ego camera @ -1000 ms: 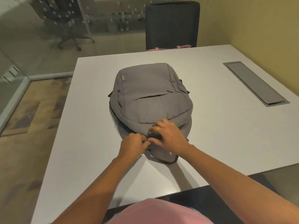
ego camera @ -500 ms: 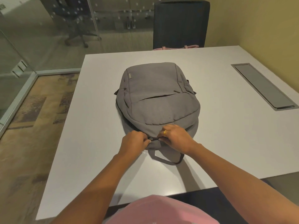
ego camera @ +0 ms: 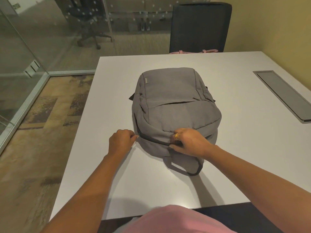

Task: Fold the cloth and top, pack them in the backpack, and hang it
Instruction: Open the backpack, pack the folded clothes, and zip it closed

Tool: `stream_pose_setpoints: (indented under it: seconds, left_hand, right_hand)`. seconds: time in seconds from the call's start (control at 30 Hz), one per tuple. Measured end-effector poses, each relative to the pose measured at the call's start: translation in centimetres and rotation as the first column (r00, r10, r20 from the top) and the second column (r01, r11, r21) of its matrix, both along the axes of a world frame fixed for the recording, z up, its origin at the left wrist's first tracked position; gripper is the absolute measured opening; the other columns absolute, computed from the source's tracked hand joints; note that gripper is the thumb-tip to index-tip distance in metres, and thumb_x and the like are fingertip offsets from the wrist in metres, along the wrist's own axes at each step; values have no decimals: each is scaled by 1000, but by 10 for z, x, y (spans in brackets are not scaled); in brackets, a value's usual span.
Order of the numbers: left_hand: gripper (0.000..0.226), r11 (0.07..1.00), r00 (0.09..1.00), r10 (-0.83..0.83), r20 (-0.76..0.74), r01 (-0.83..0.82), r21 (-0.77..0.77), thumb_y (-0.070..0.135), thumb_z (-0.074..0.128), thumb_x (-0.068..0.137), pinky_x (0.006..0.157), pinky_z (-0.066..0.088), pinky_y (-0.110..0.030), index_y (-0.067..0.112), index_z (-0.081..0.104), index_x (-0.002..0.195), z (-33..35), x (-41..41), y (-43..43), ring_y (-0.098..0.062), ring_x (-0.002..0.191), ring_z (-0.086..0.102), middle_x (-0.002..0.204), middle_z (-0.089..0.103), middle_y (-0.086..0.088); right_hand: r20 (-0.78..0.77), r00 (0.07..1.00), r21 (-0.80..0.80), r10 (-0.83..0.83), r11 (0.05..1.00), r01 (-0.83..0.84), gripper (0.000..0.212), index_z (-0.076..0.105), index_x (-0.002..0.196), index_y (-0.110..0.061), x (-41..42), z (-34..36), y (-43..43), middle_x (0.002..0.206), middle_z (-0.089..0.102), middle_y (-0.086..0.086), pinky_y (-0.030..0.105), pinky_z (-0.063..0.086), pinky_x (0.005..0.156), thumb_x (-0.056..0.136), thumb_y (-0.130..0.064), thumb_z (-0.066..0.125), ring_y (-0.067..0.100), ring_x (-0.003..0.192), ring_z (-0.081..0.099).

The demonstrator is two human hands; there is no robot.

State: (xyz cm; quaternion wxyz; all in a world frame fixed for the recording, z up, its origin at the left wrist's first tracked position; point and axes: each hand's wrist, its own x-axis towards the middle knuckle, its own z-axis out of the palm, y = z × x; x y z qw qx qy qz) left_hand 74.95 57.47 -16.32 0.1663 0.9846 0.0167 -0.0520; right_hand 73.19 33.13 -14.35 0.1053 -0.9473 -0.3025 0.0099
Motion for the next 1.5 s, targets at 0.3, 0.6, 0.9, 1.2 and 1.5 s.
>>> stream_pose_setpoints:
  seconds: [0.3,0.6,0.9,1.2,1.5]
  left_hand:
    - [30,999,998,-49,49,48,17,34,52,93,62,35,-25,10,70,92,4,2,4,-27,78,60,86,69,-13]
    - [36,995,994,-68,90,62,73,35,50,94,60,35,-26,8,69,81,-4,20,12,-26,70,57,75,66,-12]
    - [35,982,994,-81,73,67,177,29,50,96,62,35,-28,9,53,67,-3,93,21,-32,71,56,65,50,-9]
    - [29,939,996,-92,23,79,334,24,52,95,71,43,-33,-3,63,94,0,157,20,-38,92,62,98,64,-21]
    - [14,886,999,-54,5,45,461,12,57,92,66,36,-29,0,63,98,-5,186,21,-36,96,62,102,64,-18]
  right_hand:
    - [40,996,-226,-83,970,90,35,61,109,-9,23,5,89,106,62,8,32,37,74,91,-38,53,26,100,55]
    - [-57,993,-186,-104,978,92,23,61,99,-7,30,6,89,97,66,13,29,36,65,93,-26,51,29,89,61]
    - [-95,992,86,-82,992,91,23,64,88,-7,39,7,73,83,67,10,26,32,62,88,-29,58,27,76,57]
    - [-139,990,292,-6,955,46,22,69,82,-8,42,14,62,74,67,7,34,49,64,84,-29,64,23,71,59]
    - [-174,985,393,9,918,61,18,70,79,-9,50,16,65,69,65,4,29,48,61,81,-27,67,19,66,58]
